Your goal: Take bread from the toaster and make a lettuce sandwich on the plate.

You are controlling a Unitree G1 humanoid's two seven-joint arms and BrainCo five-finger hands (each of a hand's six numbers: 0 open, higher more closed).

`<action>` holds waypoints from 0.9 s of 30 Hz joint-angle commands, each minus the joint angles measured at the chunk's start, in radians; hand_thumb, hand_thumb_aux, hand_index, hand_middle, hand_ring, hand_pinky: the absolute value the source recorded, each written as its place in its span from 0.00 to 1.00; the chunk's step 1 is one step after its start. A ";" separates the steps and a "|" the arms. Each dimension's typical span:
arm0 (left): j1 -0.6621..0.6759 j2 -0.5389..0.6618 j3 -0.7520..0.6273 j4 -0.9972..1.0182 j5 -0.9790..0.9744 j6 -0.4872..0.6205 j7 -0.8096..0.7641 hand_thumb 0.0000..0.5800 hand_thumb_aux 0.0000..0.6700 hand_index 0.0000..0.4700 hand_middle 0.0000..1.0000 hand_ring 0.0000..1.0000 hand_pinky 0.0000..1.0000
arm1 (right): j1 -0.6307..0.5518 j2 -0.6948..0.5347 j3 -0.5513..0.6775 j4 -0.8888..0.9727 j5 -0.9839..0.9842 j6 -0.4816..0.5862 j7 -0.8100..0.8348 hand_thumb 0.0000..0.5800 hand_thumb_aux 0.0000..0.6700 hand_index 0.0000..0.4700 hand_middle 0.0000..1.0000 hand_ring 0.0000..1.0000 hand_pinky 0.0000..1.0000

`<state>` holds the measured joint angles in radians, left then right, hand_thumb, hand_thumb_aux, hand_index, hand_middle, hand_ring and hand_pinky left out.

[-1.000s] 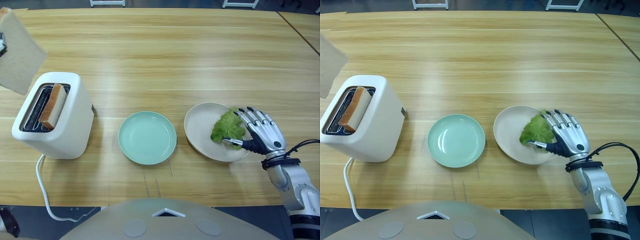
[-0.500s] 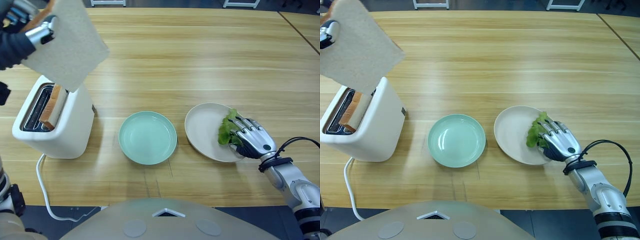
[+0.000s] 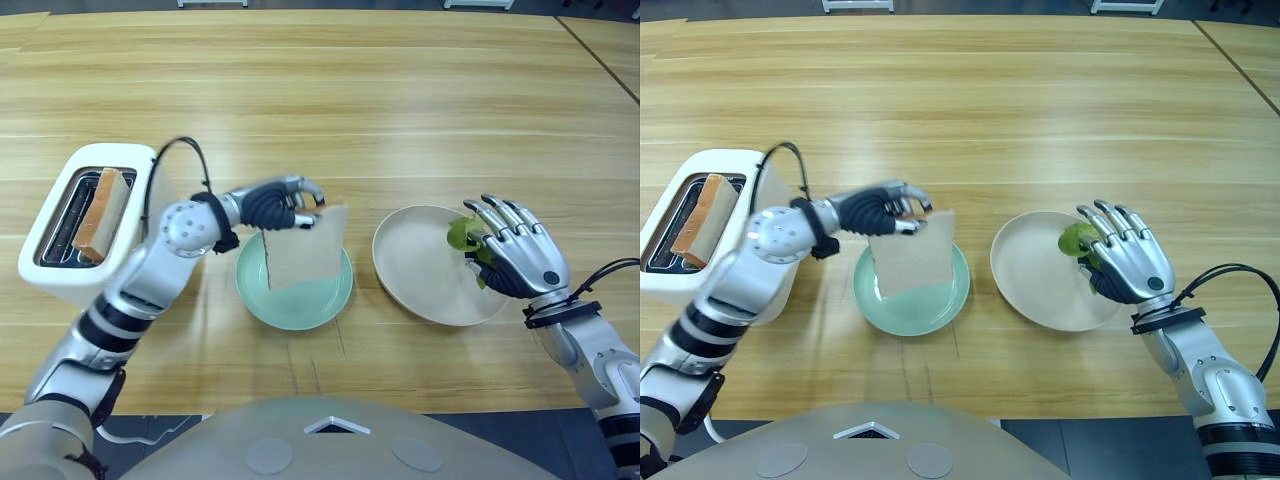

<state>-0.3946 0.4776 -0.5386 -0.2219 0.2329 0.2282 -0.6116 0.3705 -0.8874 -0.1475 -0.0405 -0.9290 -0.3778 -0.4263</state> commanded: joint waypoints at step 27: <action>-0.076 0.129 0.108 -0.081 0.739 -0.206 0.041 0.00 0.00 0.00 0.00 0.00 0.00 | -0.255 0.264 0.252 -0.201 -0.036 -0.051 0.234 1.00 1.00 1.00 0.00 0.00 0.00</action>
<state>-0.5000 0.5453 -0.5499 -0.1443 0.9582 -0.0544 -0.4759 0.1608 -0.6580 0.0396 -0.2886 -0.9095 -0.4350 -0.1986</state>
